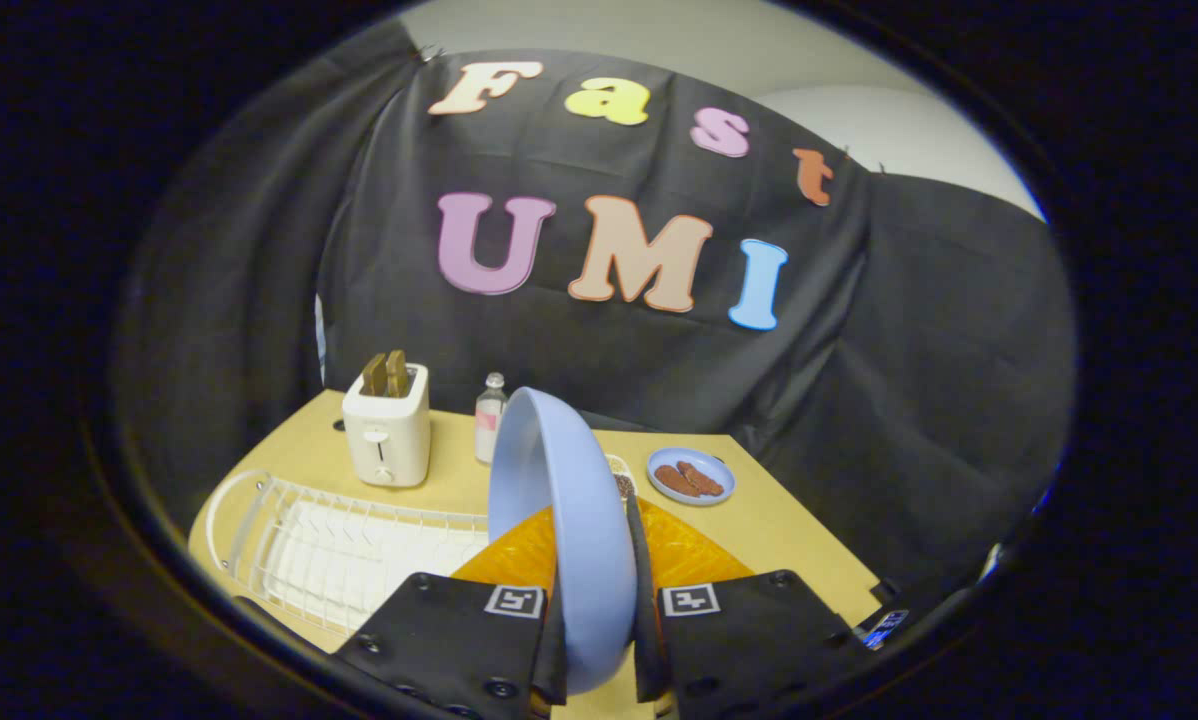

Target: Take the plate from the dish rack, then take the spoon from the basket and place it into the plate.

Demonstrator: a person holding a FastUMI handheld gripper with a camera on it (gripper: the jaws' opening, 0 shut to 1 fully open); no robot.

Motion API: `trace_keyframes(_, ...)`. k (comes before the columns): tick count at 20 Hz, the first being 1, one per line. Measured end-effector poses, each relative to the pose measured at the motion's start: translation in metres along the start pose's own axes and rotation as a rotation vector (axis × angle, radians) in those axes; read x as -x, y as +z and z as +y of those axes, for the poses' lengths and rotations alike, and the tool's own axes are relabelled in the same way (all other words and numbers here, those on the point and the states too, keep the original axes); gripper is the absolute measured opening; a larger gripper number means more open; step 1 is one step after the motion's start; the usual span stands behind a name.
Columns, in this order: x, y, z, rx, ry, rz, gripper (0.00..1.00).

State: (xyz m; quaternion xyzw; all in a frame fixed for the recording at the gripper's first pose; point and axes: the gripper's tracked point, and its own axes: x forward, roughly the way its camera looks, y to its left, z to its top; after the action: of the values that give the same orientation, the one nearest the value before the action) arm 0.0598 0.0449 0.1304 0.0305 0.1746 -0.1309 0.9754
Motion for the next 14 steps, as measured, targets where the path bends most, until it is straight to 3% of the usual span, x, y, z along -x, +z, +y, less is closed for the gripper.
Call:
trace_keyframes(3,0.029,-0.009,-0.060,-0.145,-0.070,0.001,0.29)
trace_keyframes(6,0.048,-0.030,-0.117,-0.190,-0.191,0.041,0.29)
trace_keyframes(14,0.068,-0.141,-0.189,-0.410,-0.335,0.261,0.29)
